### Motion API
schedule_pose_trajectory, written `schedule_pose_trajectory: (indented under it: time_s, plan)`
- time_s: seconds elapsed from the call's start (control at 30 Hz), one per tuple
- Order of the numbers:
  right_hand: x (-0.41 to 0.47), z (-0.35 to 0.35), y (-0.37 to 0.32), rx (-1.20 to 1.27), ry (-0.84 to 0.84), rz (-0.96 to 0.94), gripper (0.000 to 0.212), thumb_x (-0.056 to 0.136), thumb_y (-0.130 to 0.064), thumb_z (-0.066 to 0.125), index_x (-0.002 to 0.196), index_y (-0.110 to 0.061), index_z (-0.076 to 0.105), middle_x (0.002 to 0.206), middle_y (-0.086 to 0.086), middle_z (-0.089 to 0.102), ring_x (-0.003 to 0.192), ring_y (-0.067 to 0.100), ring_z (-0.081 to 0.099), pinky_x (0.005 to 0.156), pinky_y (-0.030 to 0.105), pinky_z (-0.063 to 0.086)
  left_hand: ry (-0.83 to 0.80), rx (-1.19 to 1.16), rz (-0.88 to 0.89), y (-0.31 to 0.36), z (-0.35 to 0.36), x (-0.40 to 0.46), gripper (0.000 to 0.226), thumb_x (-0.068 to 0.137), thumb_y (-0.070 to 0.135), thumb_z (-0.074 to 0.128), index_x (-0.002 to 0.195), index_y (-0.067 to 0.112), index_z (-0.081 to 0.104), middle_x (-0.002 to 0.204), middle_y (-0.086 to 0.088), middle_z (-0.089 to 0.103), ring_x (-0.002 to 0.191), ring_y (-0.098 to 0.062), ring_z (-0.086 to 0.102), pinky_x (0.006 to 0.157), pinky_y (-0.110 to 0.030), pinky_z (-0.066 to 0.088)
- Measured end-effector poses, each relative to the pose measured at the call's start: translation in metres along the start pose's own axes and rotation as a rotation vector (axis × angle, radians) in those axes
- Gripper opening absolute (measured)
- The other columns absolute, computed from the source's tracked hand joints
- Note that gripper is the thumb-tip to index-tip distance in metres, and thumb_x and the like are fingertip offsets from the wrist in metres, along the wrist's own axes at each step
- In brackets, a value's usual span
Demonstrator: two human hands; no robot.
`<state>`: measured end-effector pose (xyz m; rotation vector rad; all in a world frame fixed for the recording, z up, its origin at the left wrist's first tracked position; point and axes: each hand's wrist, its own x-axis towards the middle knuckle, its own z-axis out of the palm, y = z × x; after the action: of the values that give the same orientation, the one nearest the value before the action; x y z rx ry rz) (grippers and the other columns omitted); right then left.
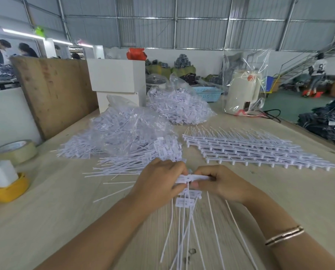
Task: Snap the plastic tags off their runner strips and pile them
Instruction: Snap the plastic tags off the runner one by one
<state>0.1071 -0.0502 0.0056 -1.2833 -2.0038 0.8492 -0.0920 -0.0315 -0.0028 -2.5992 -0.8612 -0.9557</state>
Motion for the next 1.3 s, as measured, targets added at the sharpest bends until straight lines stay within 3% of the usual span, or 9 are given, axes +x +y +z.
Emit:
schedule_pose_trajectory:
  time_s: [0.17, 0.37, 0.5, 0.63, 0.73, 0.9, 1.0, 1.17, 1.3]
  plan:
    - [0.002, 0.004, 0.001, 0.042, 0.066, -0.004, 0.027, 0.083, -0.018, 0.070, 0.063, -0.036, 0.067, 0.060, -0.012, 0.054, 0.060, 0.006, 0.047, 0.061, 0.018, 0.035, -0.075, -0.119, -0.155, -0.001, 0.005, -0.003, 0.016, 0.086, 0.030, 0.065, 0.096, 0.018, 0.066, 0.075, 0.000, 0.069, 0.066, -0.019, 0.061, 0.059, -0.023, 0.037]
    - [-0.002, -0.009, 0.001, 0.029, 0.170, -0.098, 0.019, 0.085, -0.024, 0.066, 0.068, -0.017, 0.063, 0.058, -0.009, 0.044, 0.053, 0.004, 0.038, 0.053, 0.012, 0.030, -0.060, -0.484, -0.281, -0.007, 0.003, -0.004, 0.007, 0.086, 0.024, 0.066, 0.085, 0.017, 0.068, 0.077, 0.012, 0.068, 0.072, -0.007, 0.062, 0.066, -0.022, 0.046]
    - [-0.004, -0.015, 0.004, -0.077, 0.178, -0.052, 0.020, 0.085, -0.032, 0.065, 0.066, -0.034, 0.062, 0.061, -0.009, 0.047, 0.052, 0.000, 0.037, 0.054, 0.013, 0.032, -0.128, -0.454, -0.257, -0.019, 0.000, -0.007, 0.013, 0.082, 0.018, 0.071, 0.095, 0.016, 0.070, 0.088, -0.002, 0.067, 0.080, -0.018, 0.060, 0.073, -0.039, 0.048]
    - [-0.004, -0.009, 0.001, -0.151, 0.116, -0.030, 0.009, 0.089, -0.037, 0.059, 0.096, -0.034, 0.065, 0.085, -0.009, 0.063, 0.059, -0.007, 0.047, 0.061, 0.006, 0.035, -0.201, -0.398, -0.124, -0.017, 0.000, -0.011, 0.026, 0.078, 0.015, 0.061, 0.103, 0.020, 0.066, 0.100, 0.016, 0.062, 0.094, -0.006, 0.056, 0.085, -0.029, 0.039]
    - [-0.004, -0.004, 0.000, -0.125, 0.024, 0.006, 0.020, 0.093, -0.027, 0.055, 0.109, -0.039, 0.051, 0.076, -0.005, 0.051, 0.059, -0.001, 0.043, 0.059, 0.014, 0.034, -0.169, -0.414, -0.141, -0.013, -0.001, -0.010, 0.040, 0.079, 0.015, 0.056, 0.118, 0.024, 0.056, 0.118, 0.014, 0.056, 0.110, -0.002, 0.048, 0.094, -0.020, 0.031]
    - [-0.004, 0.003, -0.005, -0.038, -0.084, -0.029, 0.033, 0.092, -0.007, 0.052, 0.120, -0.020, 0.041, 0.078, 0.014, 0.054, 0.068, 0.015, 0.047, 0.067, 0.035, 0.036, -0.128, -0.158, 0.031, -0.002, 0.001, -0.004, 0.040, 0.082, 0.024, 0.068, 0.120, 0.016, 0.058, 0.118, 0.002, 0.058, 0.100, -0.016, 0.058, 0.081, -0.032, 0.045]
    - [-0.003, 0.004, -0.005, -0.016, -0.105, -0.041, 0.033, 0.093, -0.010, 0.054, 0.122, -0.023, 0.043, 0.071, -0.001, 0.047, 0.064, 0.007, 0.043, 0.064, 0.025, 0.034, -0.063, -0.041, 0.093, 0.000, -0.001, 0.000, 0.024, 0.073, 0.017, 0.078, 0.095, 0.013, 0.068, 0.094, 0.000, 0.066, 0.083, -0.021, 0.065, 0.068, -0.034, 0.050]
    - [-0.003, -0.006, 0.003, -0.046, -0.078, 0.065, 0.006, 0.091, -0.022, 0.060, 0.090, -0.027, 0.063, 0.077, -0.017, 0.054, 0.072, -0.001, 0.050, 0.072, 0.022, 0.037, 0.002, 0.007, 0.141, -0.004, -0.003, 0.000, 0.019, 0.067, 0.002, 0.078, 0.080, 0.012, 0.068, 0.080, 0.001, 0.065, 0.073, -0.020, 0.062, 0.063, -0.028, 0.045]
    - [-0.002, -0.004, 0.003, -0.092, -0.070, 0.054, 0.016, 0.089, -0.025, 0.064, 0.075, -0.017, 0.061, 0.061, -0.015, 0.045, 0.059, 0.002, 0.042, 0.061, 0.022, 0.032, 0.012, 0.061, 0.180, -0.005, -0.001, -0.001, 0.014, 0.071, 0.015, 0.077, 0.083, 0.016, 0.069, 0.083, 0.003, 0.065, 0.077, -0.019, 0.062, 0.067, -0.029, 0.038]
